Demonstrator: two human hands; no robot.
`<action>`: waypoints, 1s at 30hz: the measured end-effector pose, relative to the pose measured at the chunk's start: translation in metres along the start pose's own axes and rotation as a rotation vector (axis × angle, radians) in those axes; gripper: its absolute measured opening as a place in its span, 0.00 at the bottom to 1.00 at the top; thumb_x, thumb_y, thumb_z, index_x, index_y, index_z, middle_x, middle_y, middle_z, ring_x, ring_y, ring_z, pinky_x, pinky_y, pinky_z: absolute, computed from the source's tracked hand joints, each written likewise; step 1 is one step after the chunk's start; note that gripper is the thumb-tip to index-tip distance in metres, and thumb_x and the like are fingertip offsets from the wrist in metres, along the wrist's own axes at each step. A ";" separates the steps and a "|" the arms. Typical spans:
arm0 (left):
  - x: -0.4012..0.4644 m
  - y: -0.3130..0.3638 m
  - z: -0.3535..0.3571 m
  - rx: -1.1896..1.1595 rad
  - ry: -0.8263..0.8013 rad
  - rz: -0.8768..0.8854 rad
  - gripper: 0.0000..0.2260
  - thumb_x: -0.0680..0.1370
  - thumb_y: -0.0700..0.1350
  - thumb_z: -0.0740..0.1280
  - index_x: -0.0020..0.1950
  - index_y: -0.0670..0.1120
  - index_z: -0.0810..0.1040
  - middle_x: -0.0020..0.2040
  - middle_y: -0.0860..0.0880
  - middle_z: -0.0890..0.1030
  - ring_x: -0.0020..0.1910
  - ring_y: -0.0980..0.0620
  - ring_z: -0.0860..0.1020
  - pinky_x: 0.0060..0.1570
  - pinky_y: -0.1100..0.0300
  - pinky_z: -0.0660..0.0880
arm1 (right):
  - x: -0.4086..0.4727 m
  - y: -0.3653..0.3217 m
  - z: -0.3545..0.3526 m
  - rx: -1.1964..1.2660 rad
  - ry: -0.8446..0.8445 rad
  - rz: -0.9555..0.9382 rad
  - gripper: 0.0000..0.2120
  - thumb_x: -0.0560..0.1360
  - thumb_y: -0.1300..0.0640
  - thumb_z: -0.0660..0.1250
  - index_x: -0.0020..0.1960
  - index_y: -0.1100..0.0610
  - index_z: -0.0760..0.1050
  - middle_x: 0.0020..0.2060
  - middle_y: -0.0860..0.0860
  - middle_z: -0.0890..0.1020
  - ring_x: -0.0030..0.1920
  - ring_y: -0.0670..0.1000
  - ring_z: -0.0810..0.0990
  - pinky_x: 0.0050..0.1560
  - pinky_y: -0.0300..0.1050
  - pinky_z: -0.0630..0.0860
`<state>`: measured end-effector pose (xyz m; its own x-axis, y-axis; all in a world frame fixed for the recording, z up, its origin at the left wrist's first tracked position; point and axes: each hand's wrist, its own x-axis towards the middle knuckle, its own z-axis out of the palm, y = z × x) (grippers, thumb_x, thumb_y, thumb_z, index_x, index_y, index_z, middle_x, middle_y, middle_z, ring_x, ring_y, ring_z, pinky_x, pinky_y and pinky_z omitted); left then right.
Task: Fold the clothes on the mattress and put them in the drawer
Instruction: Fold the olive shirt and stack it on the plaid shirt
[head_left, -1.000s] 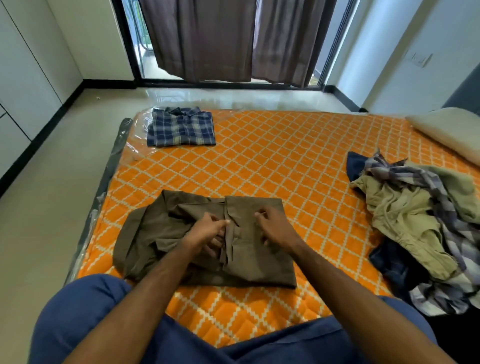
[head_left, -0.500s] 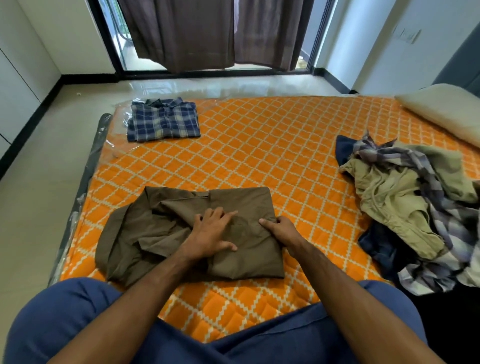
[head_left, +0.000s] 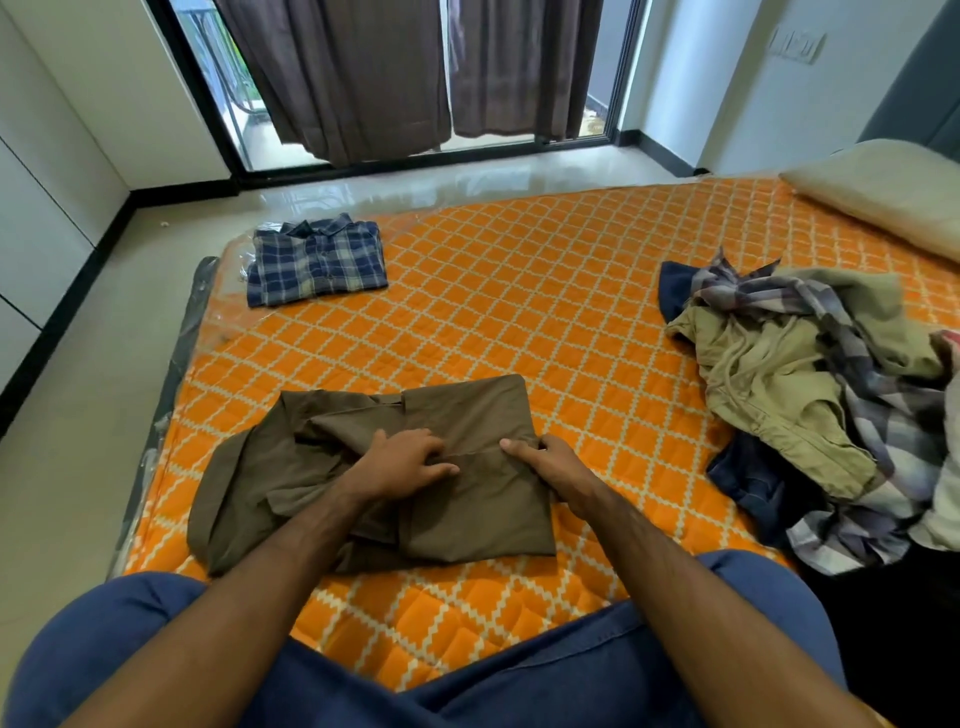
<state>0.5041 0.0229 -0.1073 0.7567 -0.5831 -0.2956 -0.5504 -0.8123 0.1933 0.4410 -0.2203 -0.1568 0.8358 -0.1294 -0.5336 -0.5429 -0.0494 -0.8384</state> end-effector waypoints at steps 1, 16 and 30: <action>0.001 0.000 -0.001 -0.001 -0.002 -0.052 0.17 0.80 0.65 0.60 0.43 0.53 0.73 0.48 0.53 0.75 0.52 0.51 0.75 0.59 0.45 0.66 | -0.001 0.000 -0.001 0.012 -0.006 -0.001 0.37 0.64 0.35 0.80 0.63 0.57 0.76 0.55 0.52 0.85 0.50 0.52 0.87 0.45 0.49 0.84; 0.020 0.076 0.078 -0.261 0.491 -0.276 0.30 0.79 0.63 0.43 0.73 0.52 0.71 0.71 0.50 0.73 0.69 0.47 0.71 0.65 0.44 0.67 | -0.047 -0.062 -0.046 -0.323 0.275 -0.269 0.14 0.76 0.54 0.73 0.57 0.58 0.74 0.47 0.50 0.80 0.45 0.51 0.80 0.42 0.45 0.74; 0.030 0.080 0.050 -0.399 0.407 -0.156 0.16 0.82 0.54 0.61 0.66 0.49 0.75 0.65 0.47 0.71 0.65 0.44 0.69 0.64 0.45 0.67 | -0.080 -0.119 -0.013 -0.186 -0.023 -0.167 0.33 0.77 0.52 0.71 0.75 0.46 0.57 0.61 0.54 0.76 0.53 0.58 0.83 0.48 0.57 0.83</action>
<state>0.4651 -0.0590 -0.1471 0.9359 -0.3519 0.0184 -0.3063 -0.7865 0.5363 0.4374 -0.2170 -0.0125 0.9157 -0.0818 -0.3935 -0.4011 -0.2503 -0.8812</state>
